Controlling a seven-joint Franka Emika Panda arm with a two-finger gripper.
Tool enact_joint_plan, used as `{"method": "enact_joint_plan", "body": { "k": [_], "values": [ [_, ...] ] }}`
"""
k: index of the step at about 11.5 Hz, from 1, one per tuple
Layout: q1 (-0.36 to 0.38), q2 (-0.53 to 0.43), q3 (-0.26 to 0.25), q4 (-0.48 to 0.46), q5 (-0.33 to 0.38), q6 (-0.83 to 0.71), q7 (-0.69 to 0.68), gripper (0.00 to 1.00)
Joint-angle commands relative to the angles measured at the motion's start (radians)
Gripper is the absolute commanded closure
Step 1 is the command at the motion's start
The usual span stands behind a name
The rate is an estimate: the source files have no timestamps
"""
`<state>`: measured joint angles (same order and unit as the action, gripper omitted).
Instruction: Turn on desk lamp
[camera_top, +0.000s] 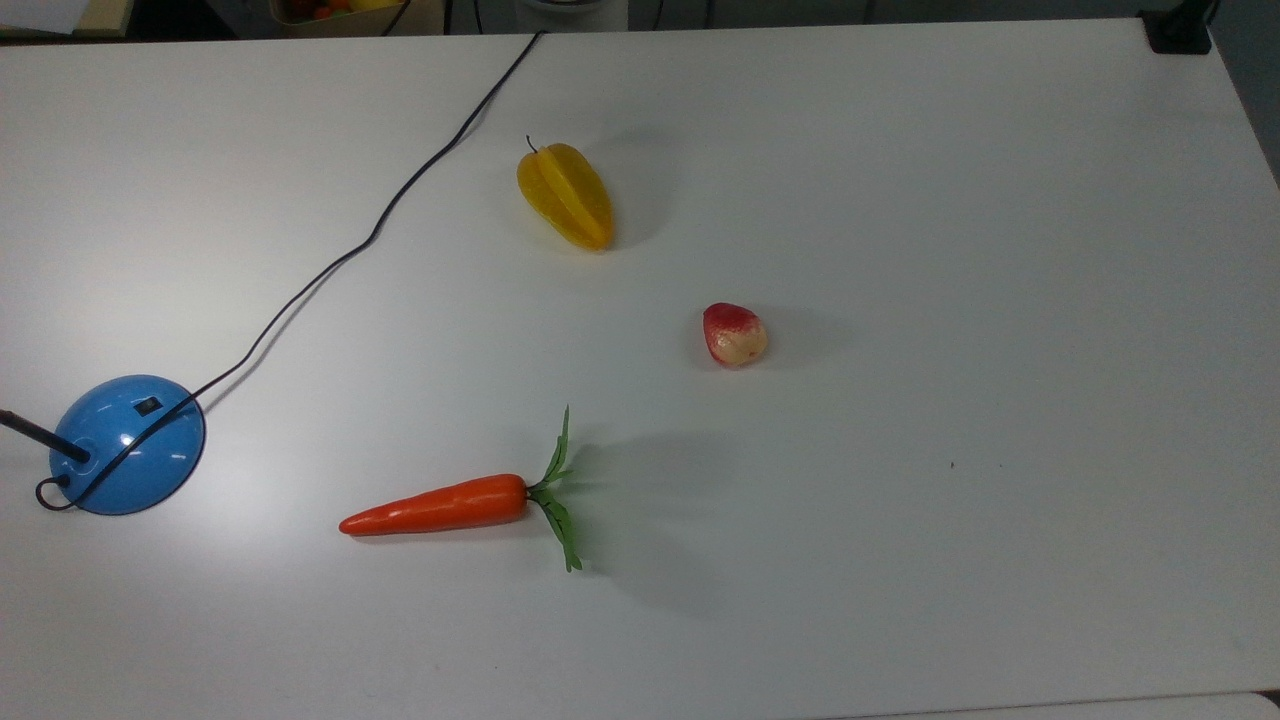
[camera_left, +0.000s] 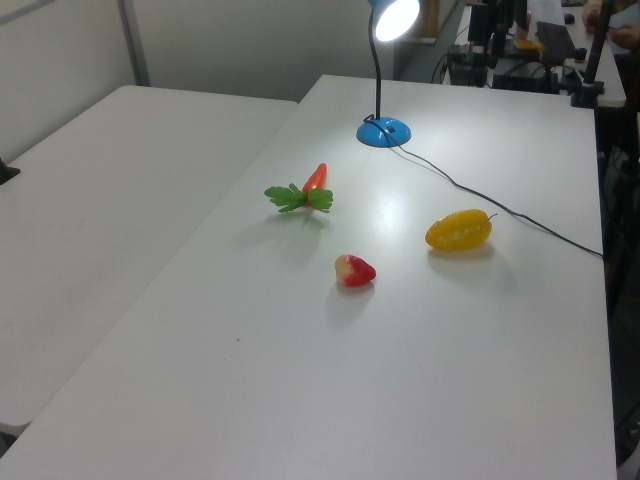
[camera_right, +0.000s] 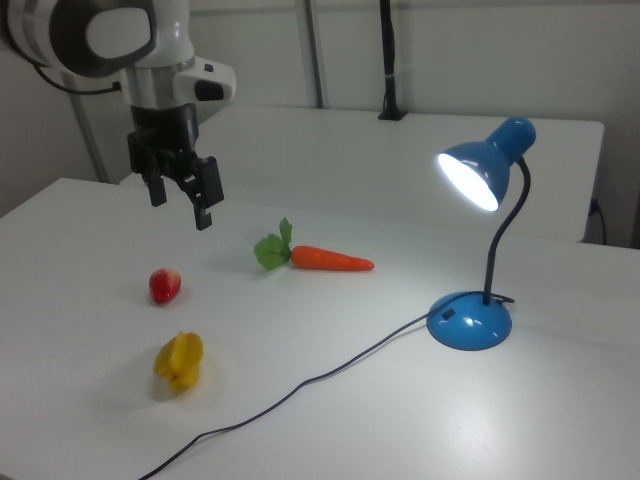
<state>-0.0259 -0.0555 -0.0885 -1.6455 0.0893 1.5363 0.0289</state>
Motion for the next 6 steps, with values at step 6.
{"method": "enact_joint_plan", "body": {
  "k": [6],
  "values": [
    [-0.029, 0.025, -0.004, 0.073, 0.001, -0.065, -0.004, 0.00]
  ]
}}
